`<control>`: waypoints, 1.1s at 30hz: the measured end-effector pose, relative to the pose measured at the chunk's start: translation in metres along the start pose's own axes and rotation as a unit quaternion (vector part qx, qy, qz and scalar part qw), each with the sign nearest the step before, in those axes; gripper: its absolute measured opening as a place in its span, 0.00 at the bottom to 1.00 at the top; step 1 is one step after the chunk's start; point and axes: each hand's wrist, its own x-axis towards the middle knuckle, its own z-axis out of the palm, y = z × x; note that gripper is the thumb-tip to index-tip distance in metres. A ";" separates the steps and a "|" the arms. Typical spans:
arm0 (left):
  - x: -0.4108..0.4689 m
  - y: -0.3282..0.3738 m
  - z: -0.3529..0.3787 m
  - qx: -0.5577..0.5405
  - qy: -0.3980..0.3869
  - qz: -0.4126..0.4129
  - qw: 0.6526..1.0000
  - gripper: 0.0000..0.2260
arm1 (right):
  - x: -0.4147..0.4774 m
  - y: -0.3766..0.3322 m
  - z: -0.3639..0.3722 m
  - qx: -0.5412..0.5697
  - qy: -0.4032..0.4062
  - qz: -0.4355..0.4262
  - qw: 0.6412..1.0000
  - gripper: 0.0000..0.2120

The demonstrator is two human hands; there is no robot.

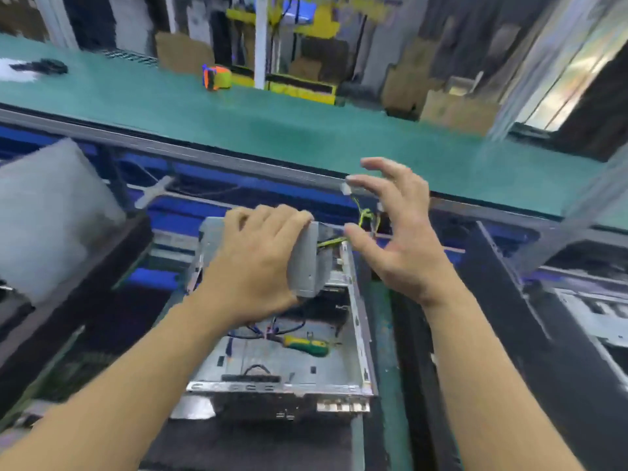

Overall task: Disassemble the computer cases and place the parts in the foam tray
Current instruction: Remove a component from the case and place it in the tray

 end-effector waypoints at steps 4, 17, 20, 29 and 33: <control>0.004 0.030 0.049 0.018 0.039 0.099 0.994 0.31 | -0.017 0.035 0.000 -0.008 -0.140 0.172 0.975 0.16; 0.015 0.067 0.148 0.101 0.080 0.290 0.948 0.25 | -0.091 0.180 -0.021 0.398 -0.211 0.627 0.635 0.43; 0.020 0.076 0.166 0.115 0.042 0.305 0.944 0.28 | -0.118 0.196 -0.008 0.482 -0.156 0.646 0.571 0.35; 0.033 0.092 0.184 -0.292 -0.087 -0.016 0.952 0.51 | -0.173 0.203 0.003 0.553 0.134 0.543 0.617 0.53; 0.047 0.119 0.183 -0.603 -0.292 -0.225 0.707 0.52 | -0.192 0.212 -0.014 0.528 0.196 0.480 0.672 0.44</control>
